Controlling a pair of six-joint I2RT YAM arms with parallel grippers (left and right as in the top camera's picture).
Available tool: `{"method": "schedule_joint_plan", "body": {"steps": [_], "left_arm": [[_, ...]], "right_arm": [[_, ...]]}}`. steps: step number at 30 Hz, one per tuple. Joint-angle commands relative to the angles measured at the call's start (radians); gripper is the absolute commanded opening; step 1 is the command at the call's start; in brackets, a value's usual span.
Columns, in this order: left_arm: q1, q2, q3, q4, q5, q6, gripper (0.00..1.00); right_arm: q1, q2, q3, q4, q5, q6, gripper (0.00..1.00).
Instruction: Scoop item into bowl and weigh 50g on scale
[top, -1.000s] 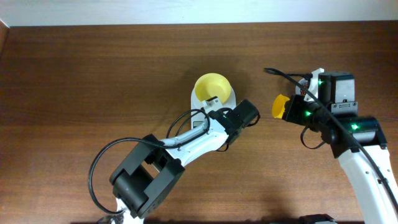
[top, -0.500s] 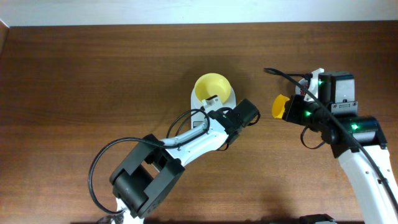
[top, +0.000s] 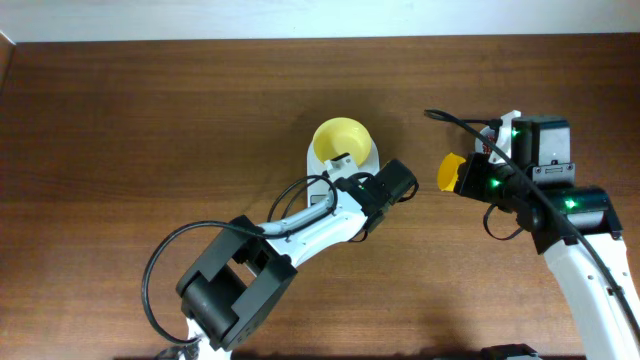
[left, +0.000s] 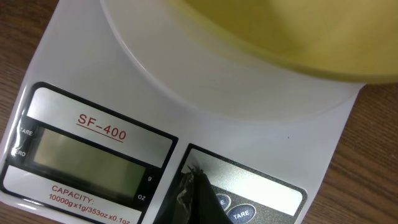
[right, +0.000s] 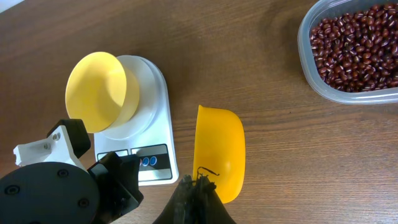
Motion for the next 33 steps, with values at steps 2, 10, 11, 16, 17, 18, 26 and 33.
{"method": "schedule_joint_plan", "body": {"steps": [2,10,11,16,17,18,26,33], "left_arm": [[-0.005,0.018,-0.01,-0.005,-0.018,-0.01,0.0],[-0.005,0.018,-0.01,-0.004,-0.018,-0.01,0.0],[-0.005,0.018,-0.01,-0.005,-0.018,-0.01,0.0],[-0.005,0.018,-0.01,-0.006,-0.019,-0.01,0.0],[-0.005,0.018,-0.01,-0.007,-0.019,-0.01,0.0],[-0.005,0.018,-0.01,-0.008,-0.018,-0.01,0.0],[-0.005,0.018,-0.01,-0.007,-0.018,-0.01,0.0],[-0.005,0.018,-0.01,0.004,-0.019,-0.01,0.0]], "right_arm": [[0.005,0.002,0.019,0.0,0.02,-0.01,0.04],[0.005,0.002,0.019,0.0,0.02,-0.01,0.04],[0.005,0.002,0.019,0.0,0.02,-0.01,0.04],[0.005,0.002,0.019,-0.001,0.02,-0.01,0.04],[0.005,0.002,0.019,-0.001,0.02,-0.01,0.04],[0.005,0.002,0.019,-0.001,0.02,-0.01,0.04],[0.005,0.002,0.019,-0.001,0.02,-0.01,0.04],[0.005,0.002,0.019,-0.001,0.02,-0.01,0.04]]}}
